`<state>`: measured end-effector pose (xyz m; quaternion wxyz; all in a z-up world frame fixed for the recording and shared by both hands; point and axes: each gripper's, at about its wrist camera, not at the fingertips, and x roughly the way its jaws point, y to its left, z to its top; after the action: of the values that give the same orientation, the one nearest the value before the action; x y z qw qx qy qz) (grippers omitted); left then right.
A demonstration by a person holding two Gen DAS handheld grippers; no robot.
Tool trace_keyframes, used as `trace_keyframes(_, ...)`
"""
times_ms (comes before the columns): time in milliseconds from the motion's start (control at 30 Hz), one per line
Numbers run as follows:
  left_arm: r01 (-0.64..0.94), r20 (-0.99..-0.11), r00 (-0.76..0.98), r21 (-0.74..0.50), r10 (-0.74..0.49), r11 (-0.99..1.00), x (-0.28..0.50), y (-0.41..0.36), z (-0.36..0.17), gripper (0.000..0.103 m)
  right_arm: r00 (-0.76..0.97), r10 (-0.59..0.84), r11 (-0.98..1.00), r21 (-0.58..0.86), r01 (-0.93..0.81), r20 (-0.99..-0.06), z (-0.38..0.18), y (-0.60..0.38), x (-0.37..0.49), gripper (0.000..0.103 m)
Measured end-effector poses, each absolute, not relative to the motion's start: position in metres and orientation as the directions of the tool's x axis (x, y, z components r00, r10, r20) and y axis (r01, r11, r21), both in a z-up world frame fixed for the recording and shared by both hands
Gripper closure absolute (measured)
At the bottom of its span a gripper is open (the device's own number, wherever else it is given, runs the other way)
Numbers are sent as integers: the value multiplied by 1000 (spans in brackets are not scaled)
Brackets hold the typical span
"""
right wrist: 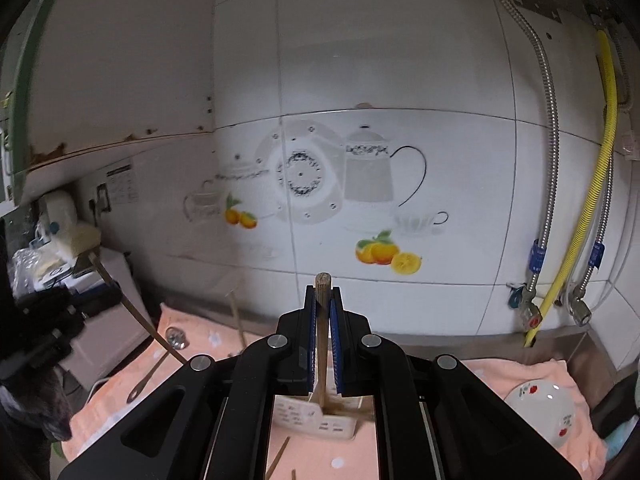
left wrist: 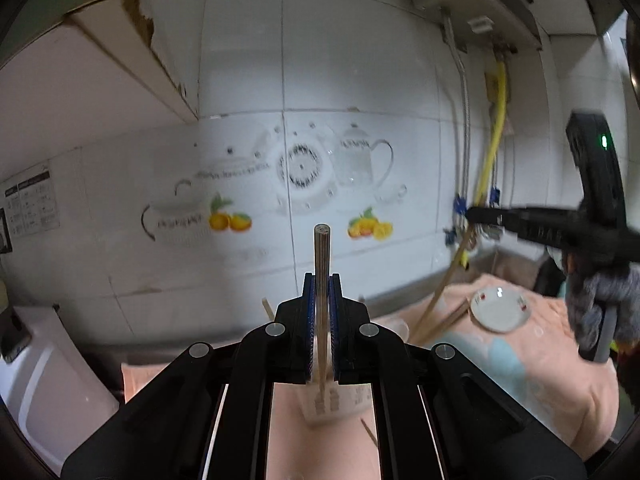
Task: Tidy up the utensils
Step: 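Raise the left tool's chopstick into the holder while the right tool inserts its chopstick, then open both tools to drop the chopsticks into the holder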
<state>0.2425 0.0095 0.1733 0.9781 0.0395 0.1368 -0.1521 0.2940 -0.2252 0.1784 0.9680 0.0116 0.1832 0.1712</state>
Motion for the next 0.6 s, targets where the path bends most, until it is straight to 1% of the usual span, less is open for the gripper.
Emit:
trace_keyframes(167,280,-259,930,36,-262,959,268,11,173,98,866,325,945,88,-316,-381,164,-220,316,97)
trace_keyframes(367,274,-297,917,-14,-266,962,296,14,144,98,842,322,945,91,-314,-433,137,-213,331,97)
trace_keyframes(600,250,-378,890,-66,-256,966,317,24,112,96,819,321,944,96,-315,-475,116,-209,337,96)
